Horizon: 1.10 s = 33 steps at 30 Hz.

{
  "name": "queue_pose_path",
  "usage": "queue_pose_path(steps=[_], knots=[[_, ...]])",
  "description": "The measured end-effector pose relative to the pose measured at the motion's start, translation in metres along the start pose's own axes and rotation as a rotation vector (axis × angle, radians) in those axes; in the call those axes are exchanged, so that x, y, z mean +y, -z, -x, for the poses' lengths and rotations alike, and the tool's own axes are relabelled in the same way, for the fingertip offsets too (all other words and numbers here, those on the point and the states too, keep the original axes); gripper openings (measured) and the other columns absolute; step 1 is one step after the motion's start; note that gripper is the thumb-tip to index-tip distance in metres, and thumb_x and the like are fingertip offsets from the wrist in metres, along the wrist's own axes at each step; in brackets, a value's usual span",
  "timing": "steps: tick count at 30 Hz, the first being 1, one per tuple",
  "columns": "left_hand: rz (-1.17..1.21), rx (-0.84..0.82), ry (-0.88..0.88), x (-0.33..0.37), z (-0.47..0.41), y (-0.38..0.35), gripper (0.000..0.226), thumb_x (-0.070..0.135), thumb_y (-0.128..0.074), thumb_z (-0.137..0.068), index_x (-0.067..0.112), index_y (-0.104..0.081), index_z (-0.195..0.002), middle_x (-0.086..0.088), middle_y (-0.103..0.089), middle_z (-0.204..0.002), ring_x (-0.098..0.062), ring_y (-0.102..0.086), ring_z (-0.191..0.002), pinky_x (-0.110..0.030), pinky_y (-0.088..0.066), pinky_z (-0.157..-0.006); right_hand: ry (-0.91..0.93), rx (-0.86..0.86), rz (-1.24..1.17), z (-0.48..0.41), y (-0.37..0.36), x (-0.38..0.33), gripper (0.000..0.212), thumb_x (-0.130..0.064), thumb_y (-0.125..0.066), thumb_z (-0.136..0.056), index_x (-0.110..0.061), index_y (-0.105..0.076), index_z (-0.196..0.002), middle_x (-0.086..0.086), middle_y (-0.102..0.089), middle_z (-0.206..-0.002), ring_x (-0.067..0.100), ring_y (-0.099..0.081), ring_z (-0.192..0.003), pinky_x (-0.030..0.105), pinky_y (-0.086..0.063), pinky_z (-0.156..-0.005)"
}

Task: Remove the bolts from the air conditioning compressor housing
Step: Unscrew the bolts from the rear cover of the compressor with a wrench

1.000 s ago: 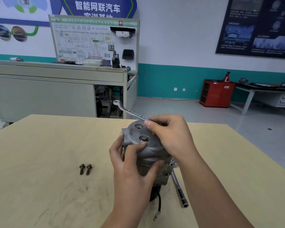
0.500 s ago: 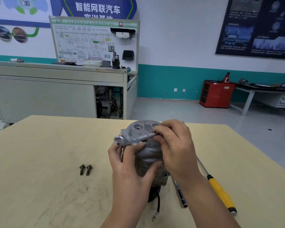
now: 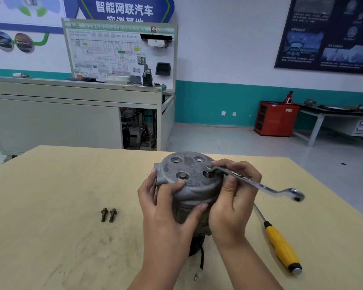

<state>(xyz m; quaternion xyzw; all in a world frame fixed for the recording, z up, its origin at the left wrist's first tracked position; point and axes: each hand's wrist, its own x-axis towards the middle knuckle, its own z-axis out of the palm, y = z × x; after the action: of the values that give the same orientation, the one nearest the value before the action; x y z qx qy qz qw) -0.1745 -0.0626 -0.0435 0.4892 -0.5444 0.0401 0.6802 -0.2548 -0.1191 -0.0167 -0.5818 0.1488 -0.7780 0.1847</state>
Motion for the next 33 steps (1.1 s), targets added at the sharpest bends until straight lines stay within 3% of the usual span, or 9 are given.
queue_pose_path(steps=[9,15,18,21,23,25,27,30,33], knots=[[0.003,0.008,0.015,0.001,-0.001,0.001,0.048,0.033,-0.073,-0.062,0.042,-0.05,-0.103,-0.003,-0.033,-0.133,0.021,-0.027,-0.125,-0.001,-0.025,-0.099,-0.563,0.133,-0.035,-0.03,-0.007,0.0,0.024,-0.016,-0.027,-0.103,-0.033,-0.045,-0.102,-0.001,-0.069,-0.067,0.012,-0.066,-0.071,0.03,-0.051,-0.078],[-0.001,0.011,0.042,0.002,-0.001,0.001,0.048,0.034,-0.074,-0.063,0.042,-0.05,-0.103,-0.001,-0.032,-0.133,0.001,-0.033,-0.13,-0.002,-0.025,-0.1,-0.757,-0.063,0.063,-0.058,-0.009,-0.001,0.015,-0.017,-0.036,-0.102,-0.024,-0.048,-0.101,-0.008,-0.062,-0.05,-0.002,-0.056,-0.049,0.027,-0.043,-0.062],[-0.004,0.004,0.047,0.003,-0.001,0.002,0.047,0.036,-0.073,-0.063,0.044,-0.05,-0.102,0.001,-0.032,-0.133,0.006,-0.033,-0.128,-0.002,-0.027,-0.1,-0.82,-0.172,0.105,-0.067,-0.008,-0.003,0.009,-0.019,-0.045,-0.099,-0.017,-0.05,-0.107,-0.008,-0.061,-0.048,0.002,-0.055,-0.052,0.026,-0.04,-0.059],[-0.035,0.001,0.05,0.007,-0.003,0.003,0.042,0.035,-0.078,-0.064,0.045,-0.05,-0.092,-0.002,-0.034,-0.132,0.017,-0.029,-0.126,-0.001,-0.026,-0.099,-0.836,-0.275,0.154,-0.072,-0.003,-0.006,0.012,-0.019,-0.045,-0.099,-0.016,-0.054,-0.091,-0.007,-0.062,-0.051,0.004,-0.05,-0.046,0.022,-0.036,-0.049],[-0.076,0.002,0.054,0.015,-0.006,0.005,0.039,0.045,-0.082,-0.067,0.042,-0.05,-0.089,-0.005,-0.036,-0.135,0.004,-0.028,-0.133,-0.014,-0.028,-0.106,-0.839,-0.316,0.168,-0.074,0.0,-0.007,0.019,-0.017,-0.046,-0.098,-0.013,-0.056,-0.083,-0.007,-0.062,-0.051,0.008,-0.044,-0.049,0.024,-0.035,-0.051],[-0.216,-0.004,0.061,0.022,-0.016,0.005,0.033,0.059,-0.069,-0.068,0.033,-0.055,-0.083,-0.007,-0.04,-0.137,-0.018,-0.022,-0.14,-0.045,-0.027,-0.111,-0.848,-0.315,0.159,-0.074,0.002,-0.008,0.019,-0.016,-0.047,-0.098,-0.012,-0.057,-0.082,-0.006,-0.063,-0.052,0.011,-0.039,-0.053,0.027,-0.035,-0.055],[-0.368,-0.087,0.072,0.03,-0.03,0.006,0.037,0.064,-0.058,-0.068,0.03,-0.06,-0.083,-0.002,-0.049,-0.128,-0.022,-0.027,-0.136,-0.06,-0.018,-0.11,-0.868,-0.292,0.122,-0.074,0.003,-0.007,0.015,-0.015,-0.048,-0.097,-0.015,-0.058,-0.086,-0.005,-0.064,-0.055,0.013,-0.041,-0.056,0.028,-0.037,-0.058],[-0.428,-0.323,0.176,0.045,-0.055,0.005,0.032,0.062,-0.057,-0.072,0.041,-0.061,-0.095,0.019,-0.056,-0.105,-0.009,-0.046,-0.114,-0.05,-0.008,-0.114,-0.899,-0.268,0.079,-0.074,0.003,-0.007,0.011,-0.013,-0.047,-0.097,-0.016,-0.057,-0.092,-0.003,-0.066,-0.057,0.017,-0.047,-0.062,0.028,-0.04,-0.058],[-0.511,-0.447,0.176,0.05,-0.07,0.002,0.032,0.058,-0.061,-0.075,0.042,-0.064,-0.102,0.021,-0.054,-0.099,-0.009,-0.047,-0.109,-0.045,-0.025,-0.108,-0.94,-0.2,-0.019,-0.073,0.004,-0.005,0.011,-0.012,-0.043,-0.097,-0.015,-0.051,-0.09,0.001,-0.066,-0.056,0.012,-0.05,-0.053,0.025,-0.042,-0.052]])
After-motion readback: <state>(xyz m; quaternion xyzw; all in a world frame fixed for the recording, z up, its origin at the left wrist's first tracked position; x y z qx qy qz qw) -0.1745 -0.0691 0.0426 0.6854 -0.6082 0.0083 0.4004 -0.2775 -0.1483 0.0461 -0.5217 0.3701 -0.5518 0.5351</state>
